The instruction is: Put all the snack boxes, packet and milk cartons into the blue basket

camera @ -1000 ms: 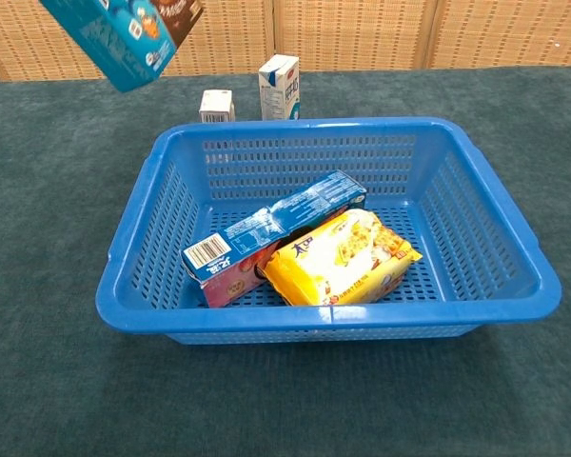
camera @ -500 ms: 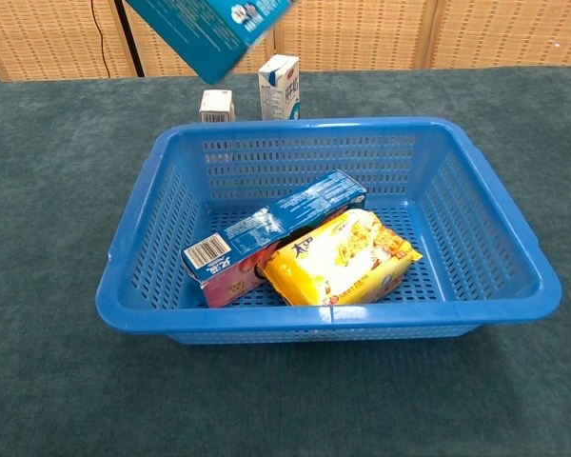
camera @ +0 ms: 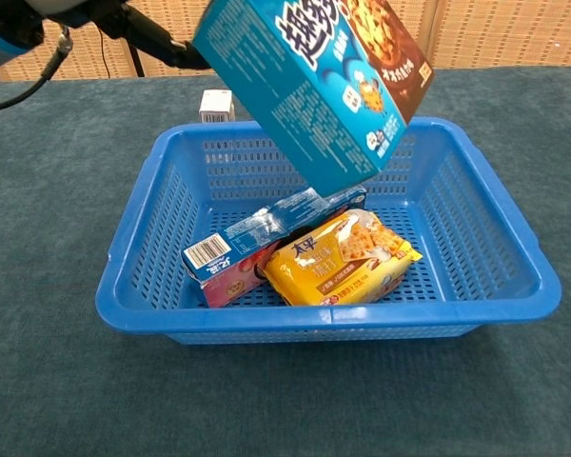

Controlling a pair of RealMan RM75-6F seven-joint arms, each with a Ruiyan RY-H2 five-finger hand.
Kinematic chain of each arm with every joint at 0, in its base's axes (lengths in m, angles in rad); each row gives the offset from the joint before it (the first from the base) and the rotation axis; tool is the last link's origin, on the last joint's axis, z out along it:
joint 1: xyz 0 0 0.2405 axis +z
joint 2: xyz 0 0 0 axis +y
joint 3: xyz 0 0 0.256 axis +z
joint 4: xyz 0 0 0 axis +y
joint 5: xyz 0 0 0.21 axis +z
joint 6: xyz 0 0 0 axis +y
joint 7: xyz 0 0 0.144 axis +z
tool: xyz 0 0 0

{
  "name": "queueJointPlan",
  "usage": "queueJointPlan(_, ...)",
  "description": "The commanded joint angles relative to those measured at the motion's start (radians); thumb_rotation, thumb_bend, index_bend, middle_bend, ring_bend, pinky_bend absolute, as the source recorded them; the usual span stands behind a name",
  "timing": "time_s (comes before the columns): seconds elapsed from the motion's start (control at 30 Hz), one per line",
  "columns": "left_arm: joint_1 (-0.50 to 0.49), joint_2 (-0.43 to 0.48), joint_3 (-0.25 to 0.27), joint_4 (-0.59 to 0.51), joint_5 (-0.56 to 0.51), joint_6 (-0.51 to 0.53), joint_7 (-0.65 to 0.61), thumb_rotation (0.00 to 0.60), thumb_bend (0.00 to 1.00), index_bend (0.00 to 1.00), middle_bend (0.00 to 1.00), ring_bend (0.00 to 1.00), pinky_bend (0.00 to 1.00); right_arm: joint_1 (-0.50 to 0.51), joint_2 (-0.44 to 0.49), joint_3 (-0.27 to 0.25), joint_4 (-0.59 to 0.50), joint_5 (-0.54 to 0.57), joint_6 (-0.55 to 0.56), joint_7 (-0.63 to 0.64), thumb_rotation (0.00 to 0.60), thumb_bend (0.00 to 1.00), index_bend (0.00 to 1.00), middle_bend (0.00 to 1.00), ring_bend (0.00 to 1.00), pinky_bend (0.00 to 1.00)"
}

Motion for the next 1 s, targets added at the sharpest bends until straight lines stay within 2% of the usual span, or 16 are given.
queueJointPlan(0.03,-0.015,-0.026,-0.005,-0.003,0.007,-0.054,0.024,0.600,0.46,0.67,0.53,0.50,0.50,0.000,0.000,0.001,0.001,0.001,0.000,0.000,0.600,0.00,0.00,0.00,0.00,0.00)
queueJointPlan(0.37,-0.054,-0.095,-0.043,-0.022,-0.002,-0.159,0.061,0.600,0.46,0.68,0.53,0.50,0.50,0.002,-0.001,-0.001,-0.001,-0.005,-0.006,-0.002,0.600,0.00,0.00,0.00,0.00,0.00)
queueJointPlan(0.57,-0.065,-0.086,-0.045,-0.077,-0.005,-0.220,0.100,0.600,0.46,0.67,0.51,0.47,0.50,-0.002,0.003,0.000,-0.004,-0.004,-0.003,0.004,0.600,0.00,0.00,0.00,0.00,0.00)
queueJointPlan(0.63,-0.061,-0.076,-0.044,-0.099,-0.014,-0.243,0.114,0.580,0.44,0.54,0.39,0.33,0.45,-0.002,0.004,0.000,-0.004,-0.004,-0.002,0.006,0.600,0.00,0.00,0.00,0.00,0.00)
queueJointPlan(0.7,-0.054,-0.058,-0.038,-0.141,-0.037,-0.290,0.120,0.490,0.37,0.25,0.11,0.08,0.30,-0.002,0.004,0.001,-0.003,-0.005,-0.003,0.008,0.600,0.00,0.00,0.00,0.00,0.00)
queueJointPlan(0.77,-0.034,-0.010,-0.024,-0.223,-0.055,-0.307,0.096,0.405,0.30,0.07,0.00,0.00,0.19,-0.002,0.002,0.002,0.001,-0.002,-0.003,-0.004,0.600,0.00,0.00,0.00,0.00,0.00)
queueJointPlan(0.8,-0.029,0.006,-0.022,-0.245,-0.057,-0.310,0.100,0.372,0.26,0.02,0.00,0.00,0.15,-0.003,0.000,0.003,0.002,0.001,-0.001,-0.012,0.600,0.00,0.00,0.00,0.00,0.00)
queueJointPlan(1.0,0.017,0.107,-0.022,-0.354,-0.096,-0.319,0.113,0.295,0.09,0.00,0.00,0.00,0.05,-0.005,0.000,0.006,-0.004,0.003,0.003,-0.017,0.600,0.00,0.00,0.00,0.00,0.00)
